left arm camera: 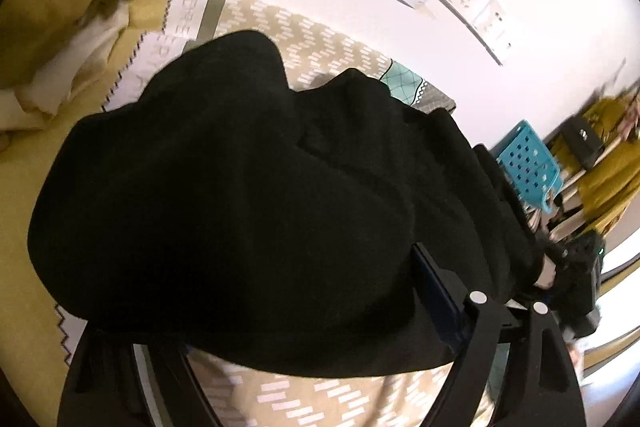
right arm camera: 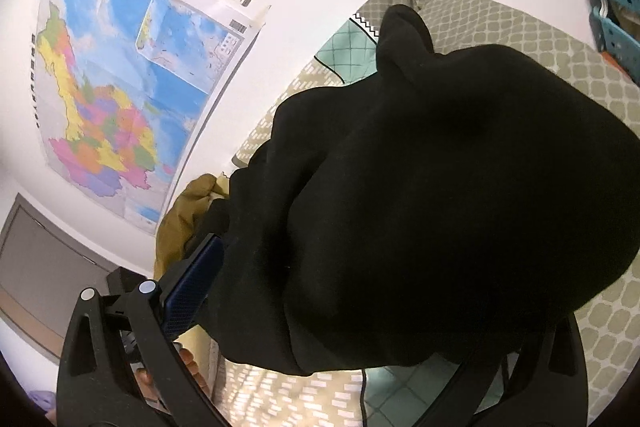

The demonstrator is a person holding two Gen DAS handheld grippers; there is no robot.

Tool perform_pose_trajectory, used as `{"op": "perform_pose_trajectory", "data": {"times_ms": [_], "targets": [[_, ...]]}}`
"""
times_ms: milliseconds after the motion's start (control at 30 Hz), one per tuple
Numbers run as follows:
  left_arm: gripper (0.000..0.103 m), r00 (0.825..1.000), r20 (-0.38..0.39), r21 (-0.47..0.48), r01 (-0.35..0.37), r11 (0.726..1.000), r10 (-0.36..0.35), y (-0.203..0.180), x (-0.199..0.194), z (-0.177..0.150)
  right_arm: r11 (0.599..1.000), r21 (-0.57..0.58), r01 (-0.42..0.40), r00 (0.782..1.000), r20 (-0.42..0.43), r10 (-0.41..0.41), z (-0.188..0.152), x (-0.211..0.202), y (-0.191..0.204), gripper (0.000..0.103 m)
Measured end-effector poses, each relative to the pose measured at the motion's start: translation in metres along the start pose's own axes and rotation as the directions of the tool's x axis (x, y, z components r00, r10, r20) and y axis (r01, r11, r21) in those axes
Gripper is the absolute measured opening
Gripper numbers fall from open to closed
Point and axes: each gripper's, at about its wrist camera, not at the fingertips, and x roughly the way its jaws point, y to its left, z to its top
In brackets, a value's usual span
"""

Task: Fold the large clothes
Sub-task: 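Lift the shirt end with the left gripper and fold it over the bundle, then grasp the folded black shirt bundle with both grippers and lift it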

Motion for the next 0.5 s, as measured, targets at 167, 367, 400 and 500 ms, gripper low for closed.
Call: {"op": "perform_pose_trajectory", "data": {"times_ms": [167, 367, 400, 500], "targets": [[0.096, 0.999, -0.020, 0.026, -0.024, 0.999, 0.025, -0.010, 0.017, 0.005, 0.984, -0.121, 0.134, 0.988, -0.055, -0.141, -0.001, 0.026, 0.017, 0.098], [0.088, 0.997, -0.002, 0.063, -0.082, 0.995, 0.083, -0.017, 0.016, 0.003, 0.970, -0.165, 0.179, 0.982, -0.026, -0.185, 0.000, 0.037, 0.023, 0.074], [0.085, 0.996, 0.003, 0.073, -0.091, 0.993, 0.091, -0.018, 0.014, 0.003, 0.975, -0.150, 0.166, 0.984, -0.033, -0.173, 0.000, 0.036, 0.018, 0.060], [0.080, 0.994, 0.006, 0.086, -0.106, 0.991, 0.106, -0.020, 0.013, 0.003, 0.986, -0.114, 0.118, 0.991, -0.055, -0.125, 0.000, 0.032, 0.008, 0.048]]}}
